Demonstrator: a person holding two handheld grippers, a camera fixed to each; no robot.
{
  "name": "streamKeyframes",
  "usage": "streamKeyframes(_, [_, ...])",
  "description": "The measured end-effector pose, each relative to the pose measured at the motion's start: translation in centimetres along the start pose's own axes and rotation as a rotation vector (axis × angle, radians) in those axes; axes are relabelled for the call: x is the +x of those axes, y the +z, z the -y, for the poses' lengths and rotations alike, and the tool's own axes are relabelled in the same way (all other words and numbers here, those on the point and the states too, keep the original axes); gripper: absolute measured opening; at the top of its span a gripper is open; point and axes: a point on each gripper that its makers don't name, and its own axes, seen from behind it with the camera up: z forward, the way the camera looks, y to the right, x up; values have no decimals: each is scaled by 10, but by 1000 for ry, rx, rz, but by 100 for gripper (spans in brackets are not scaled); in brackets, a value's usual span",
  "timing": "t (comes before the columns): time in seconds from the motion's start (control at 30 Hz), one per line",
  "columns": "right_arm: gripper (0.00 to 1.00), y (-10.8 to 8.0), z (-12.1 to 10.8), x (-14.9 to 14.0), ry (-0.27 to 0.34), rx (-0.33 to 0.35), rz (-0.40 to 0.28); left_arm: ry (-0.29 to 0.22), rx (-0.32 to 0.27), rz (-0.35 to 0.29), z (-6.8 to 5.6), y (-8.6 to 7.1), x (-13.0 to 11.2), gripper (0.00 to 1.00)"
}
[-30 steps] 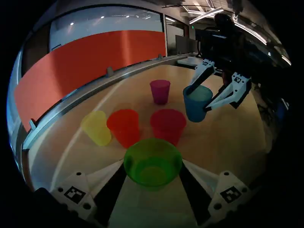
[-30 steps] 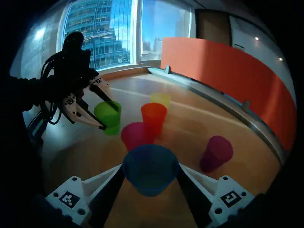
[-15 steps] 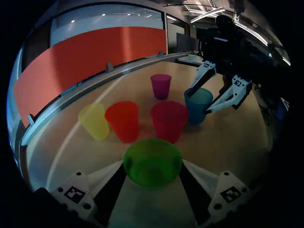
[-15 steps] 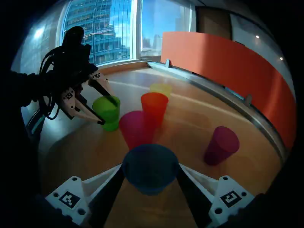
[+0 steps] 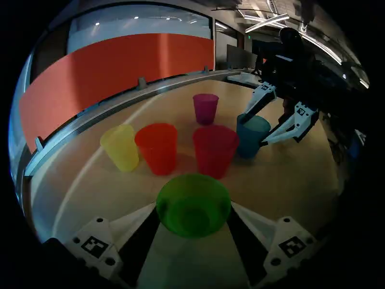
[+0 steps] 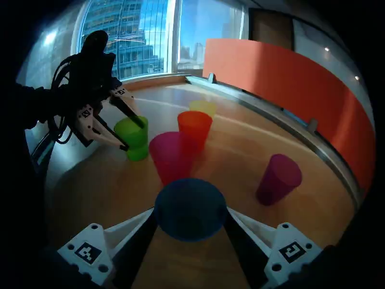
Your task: Pour water
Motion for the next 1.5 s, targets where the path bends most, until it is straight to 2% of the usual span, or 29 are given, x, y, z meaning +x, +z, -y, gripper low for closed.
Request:
streamKeyframes(0.23, [93,0,0,-4,-4,-10,8,-5,0,3,0,0,-2,88])
streamKeyframes(0.37, [100,-1,0,-5,-5,-13,9,-6,3,11,0,0,-3,89])
streamKeyframes(0.6, [100,-5,1,-6,-4,-16,10,-14,-1,16,0,-3,-3,91])
streamKeyframes(0.83, [100,-14,1,-7,5,-32,6,8,22,34,4,-11,-9,91])
streamKeyframes(1.1, [100,-32,2,-12,14,-65,-5,7,53,34,8,-30,-14,91])
streamKeyframes(1.5, [100,-67,4,-19,57,-133,-51,-29,138,-4,16,-76,-17,91])
